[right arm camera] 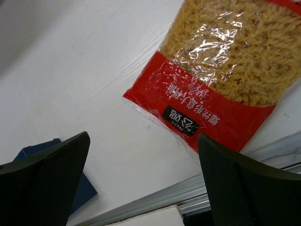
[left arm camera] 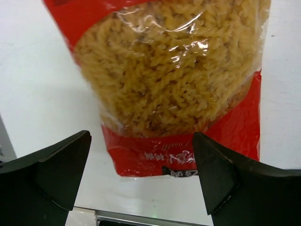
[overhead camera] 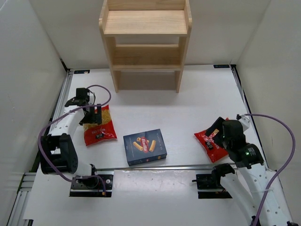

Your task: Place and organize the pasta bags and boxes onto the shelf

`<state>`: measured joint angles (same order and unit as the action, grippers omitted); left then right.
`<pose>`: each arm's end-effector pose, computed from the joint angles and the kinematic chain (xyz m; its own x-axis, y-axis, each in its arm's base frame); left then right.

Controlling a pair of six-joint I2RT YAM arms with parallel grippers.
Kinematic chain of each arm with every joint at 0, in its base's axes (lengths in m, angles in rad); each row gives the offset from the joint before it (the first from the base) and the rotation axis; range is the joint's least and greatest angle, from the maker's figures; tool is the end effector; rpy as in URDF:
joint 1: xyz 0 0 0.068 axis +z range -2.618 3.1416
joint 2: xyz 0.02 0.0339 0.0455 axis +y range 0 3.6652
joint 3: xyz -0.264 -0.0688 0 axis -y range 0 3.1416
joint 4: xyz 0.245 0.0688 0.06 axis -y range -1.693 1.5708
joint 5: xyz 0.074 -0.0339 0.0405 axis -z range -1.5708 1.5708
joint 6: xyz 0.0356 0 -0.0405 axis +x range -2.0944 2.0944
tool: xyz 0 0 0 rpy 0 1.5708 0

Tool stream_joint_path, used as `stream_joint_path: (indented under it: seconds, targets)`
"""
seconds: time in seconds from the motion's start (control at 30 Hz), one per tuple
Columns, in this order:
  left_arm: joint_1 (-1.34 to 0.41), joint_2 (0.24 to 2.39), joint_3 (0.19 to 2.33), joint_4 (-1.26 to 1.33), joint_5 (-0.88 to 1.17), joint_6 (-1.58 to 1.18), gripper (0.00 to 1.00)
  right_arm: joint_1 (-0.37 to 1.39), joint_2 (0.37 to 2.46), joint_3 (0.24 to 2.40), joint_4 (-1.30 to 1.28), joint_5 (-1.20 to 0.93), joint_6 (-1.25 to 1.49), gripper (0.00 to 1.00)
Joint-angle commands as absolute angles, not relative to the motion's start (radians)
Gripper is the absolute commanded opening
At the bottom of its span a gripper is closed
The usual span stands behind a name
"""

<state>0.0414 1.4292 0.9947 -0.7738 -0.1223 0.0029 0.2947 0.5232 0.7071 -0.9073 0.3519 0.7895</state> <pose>0.2686 0.0155 0.2239 -0.9345 -0.0358 -0.3543 -0.0816 0.9900 0.1151 0.1009 0.0178 0.2781 -0.4641 0.5556 -0.6898 0.4318 0.8219 0.3715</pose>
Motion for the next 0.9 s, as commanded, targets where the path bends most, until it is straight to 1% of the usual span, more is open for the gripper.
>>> stream_joint_path:
  seconds: [0.0,0.1,0.13,0.17,0.2,0.3,0.33,0.37,0.63,0.7,0.87]
  targets:
    - [0.028,1.480,0.959,-0.741,-0.123,0.000,1.00,0.293,0.514,0.712,-0.874,0.345,0.785,0.98]
    - [0.028,1.519,0.917,-0.698,-0.103,0.000,0.93,0.293,0.529,0.712,-0.874,0.354,0.785,0.98]
    - [0.028,1.532,0.917,-0.684,-0.092,0.000,0.90,0.293,0.529,0.712,-0.874,0.354,0.785,0.98]
    - [0.028,1.545,0.917,-0.675,-0.092,0.000,0.84,0.293,0.554,0.724,-0.874,0.354,0.785,0.98]
    - [0.028,1.545,0.917,-0.675,-0.075,0.000,0.70,0.293,0.563,0.736,-0.874,0.354,0.785,0.98]
    - [0.028,1.557,0.928,-0.675,-0.052,0.000,0.46,0.293,0.590,0.765,-0.874,0.354,0.776,0.98]
    - [0.028,1.548,0.928,-0.675,-0.037,0.000,0.23,0.293,0.591,0.765,-0.883,0.354,0.776,0.98]
    - [0.028,1.517,0.928,-0.675,-0.028,0.000,0.11,0.293,0.591,0.775,-0.884,0.354,0.776,0.98]
    - [0.028,1.298,0.960,-0.710,-0.028,0.000,0.11,0.293,0.601,0.785,-0.864,0.354,0.785,0.98]
    - [0.028,1.240,0.998,-0.730,-0.017,0.000,0.11,0.293,0.624,0.785,-0.853,0.354,0.785,0.98]
    - [0.028,1.172,1.098,-0.796,-0.008,0.000,0.11,0.293,0.663,0.816,-0.844,0.345,0.776,0.98]
